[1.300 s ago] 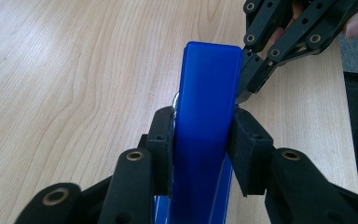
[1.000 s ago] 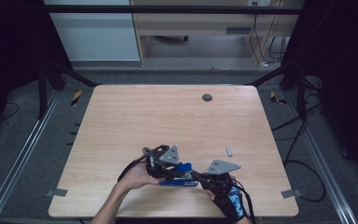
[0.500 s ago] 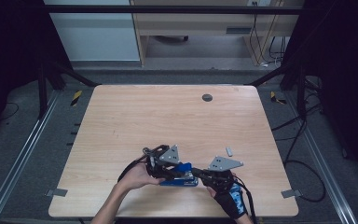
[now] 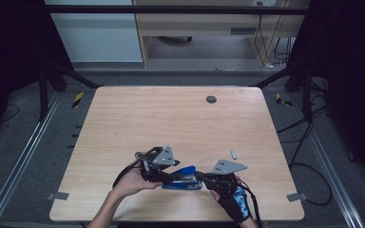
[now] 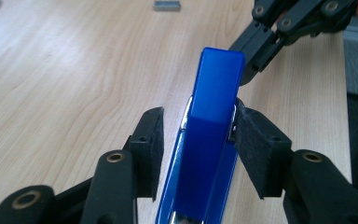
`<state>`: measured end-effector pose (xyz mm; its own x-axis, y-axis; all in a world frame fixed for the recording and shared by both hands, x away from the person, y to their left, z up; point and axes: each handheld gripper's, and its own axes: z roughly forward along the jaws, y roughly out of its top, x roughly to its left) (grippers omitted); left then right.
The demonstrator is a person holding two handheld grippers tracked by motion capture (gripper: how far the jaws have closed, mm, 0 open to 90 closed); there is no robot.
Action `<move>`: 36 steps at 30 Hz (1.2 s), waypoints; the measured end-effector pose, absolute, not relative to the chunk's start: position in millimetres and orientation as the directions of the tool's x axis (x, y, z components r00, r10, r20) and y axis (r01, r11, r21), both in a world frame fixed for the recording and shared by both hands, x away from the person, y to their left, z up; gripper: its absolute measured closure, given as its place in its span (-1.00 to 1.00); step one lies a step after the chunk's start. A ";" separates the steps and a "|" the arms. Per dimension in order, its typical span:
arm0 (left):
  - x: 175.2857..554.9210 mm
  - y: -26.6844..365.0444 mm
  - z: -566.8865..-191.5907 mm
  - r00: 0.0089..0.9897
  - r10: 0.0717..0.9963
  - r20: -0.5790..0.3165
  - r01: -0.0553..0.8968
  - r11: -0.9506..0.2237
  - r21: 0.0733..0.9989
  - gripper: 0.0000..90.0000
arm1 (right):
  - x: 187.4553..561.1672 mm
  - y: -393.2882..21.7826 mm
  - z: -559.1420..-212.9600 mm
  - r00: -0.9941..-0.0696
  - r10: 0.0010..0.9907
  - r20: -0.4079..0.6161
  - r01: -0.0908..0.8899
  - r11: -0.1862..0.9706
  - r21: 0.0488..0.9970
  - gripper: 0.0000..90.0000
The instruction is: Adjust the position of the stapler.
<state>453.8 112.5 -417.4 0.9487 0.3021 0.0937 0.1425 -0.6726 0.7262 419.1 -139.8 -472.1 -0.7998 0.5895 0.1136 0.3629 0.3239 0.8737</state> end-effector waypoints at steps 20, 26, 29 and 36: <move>415.1 140.1 -424.0 0.738 0.672 0.065 0.303 -0.416 0.857 0.68 | 420.0 -142.3 -471.1 -0.798 0.590 0.122 0.364 0.310 0.878 1.00; 398.9 136.3 -436.4 0.692 0.722 -0.008 0.328 -0.304 0.894 0.82 | 420.4 -142.4 -471.4 -0.800 0.587 0.125 0.364 0.309 0.878 1.00; 388.6 134.1 -447.2 0.669 0.743 -0.041 0.343 -0.259 0.903 0.88 | 420.3 -142.3 -471.8 -0.801 0.585 0.124 0.362 0.309 0.879 1.00; 374.1 119.8 -470.3 0.664 0.746 -0.050 0.353 -0.254 0.900 0.89 | 420.2 -141.9 -472.3 -0.807 0.578 0.122 0.356 0.311 0.881 1.00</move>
<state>374.1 119.8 -470.3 0.6638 0.7463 -0.0496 0.3532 -0.2543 0.9003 420.2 -141.9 -472.3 -0.8066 0.5785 0.1216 0.3560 0.3111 0.8812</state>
